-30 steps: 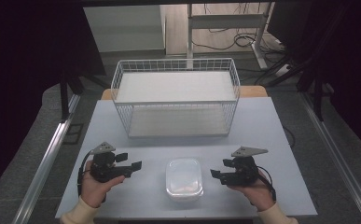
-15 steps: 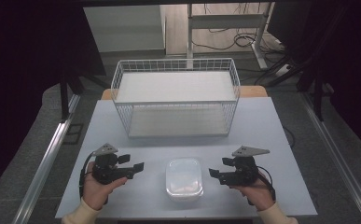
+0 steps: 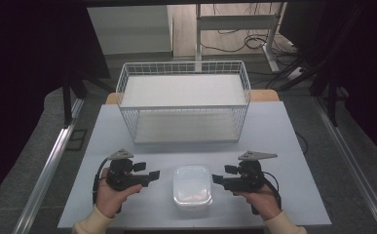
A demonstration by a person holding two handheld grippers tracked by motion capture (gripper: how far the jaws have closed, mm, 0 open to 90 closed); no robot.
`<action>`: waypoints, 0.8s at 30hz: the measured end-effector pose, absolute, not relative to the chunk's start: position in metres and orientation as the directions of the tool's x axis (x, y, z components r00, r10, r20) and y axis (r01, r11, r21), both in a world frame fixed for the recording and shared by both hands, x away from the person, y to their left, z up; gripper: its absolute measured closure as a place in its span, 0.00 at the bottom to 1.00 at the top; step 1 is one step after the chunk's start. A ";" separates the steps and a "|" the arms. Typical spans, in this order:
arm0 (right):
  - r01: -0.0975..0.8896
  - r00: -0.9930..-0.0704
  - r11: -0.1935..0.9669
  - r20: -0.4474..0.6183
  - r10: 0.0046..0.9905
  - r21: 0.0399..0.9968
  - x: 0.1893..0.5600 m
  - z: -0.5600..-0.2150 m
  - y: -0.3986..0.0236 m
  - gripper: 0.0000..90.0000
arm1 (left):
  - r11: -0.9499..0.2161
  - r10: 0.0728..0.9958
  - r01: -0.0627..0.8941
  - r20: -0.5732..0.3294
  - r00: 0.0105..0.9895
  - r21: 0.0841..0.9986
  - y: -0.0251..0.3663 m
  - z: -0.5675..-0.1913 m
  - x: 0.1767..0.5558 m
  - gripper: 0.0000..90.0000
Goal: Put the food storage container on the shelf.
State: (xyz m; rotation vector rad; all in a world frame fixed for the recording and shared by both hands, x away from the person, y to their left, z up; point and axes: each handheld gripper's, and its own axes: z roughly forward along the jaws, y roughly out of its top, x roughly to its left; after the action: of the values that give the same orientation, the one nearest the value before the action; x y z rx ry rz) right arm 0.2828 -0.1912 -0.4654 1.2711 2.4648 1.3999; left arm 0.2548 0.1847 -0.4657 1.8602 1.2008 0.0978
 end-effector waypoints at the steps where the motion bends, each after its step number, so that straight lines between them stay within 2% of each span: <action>1: 0.636 -0.664 0.258 0.347 0.662 0.727 0.284 -0.465 -0.189 0.34 | -0.118 0.760 0.708 -0.395 0.516 0.696 0.183 -0.463 0.257 0.32; 15: 0.686 -0.636 0.230 0.417 0.649 0.690 0.288 -0.467 -0.170 0.40 | -0.082 0.686 0.774 -0.528 0.501 0.628 0.162 -0.478 0.267 0.33; 24: 0.717 -0.625 0.247 0.443 0.643 0.652 0.283 -0.479 -0.165 0.42 | -0.090 0.648 0.793 -0.569 0.506 0.603 0.152 -0.483 0.266 0.35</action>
State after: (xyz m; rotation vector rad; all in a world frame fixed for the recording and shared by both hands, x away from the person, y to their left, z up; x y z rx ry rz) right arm 0.2834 -0.1649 -0.4786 1.3917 2.5457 1.4096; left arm 0.2663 0.1517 -0.4828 1.8049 1.2058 -0.1932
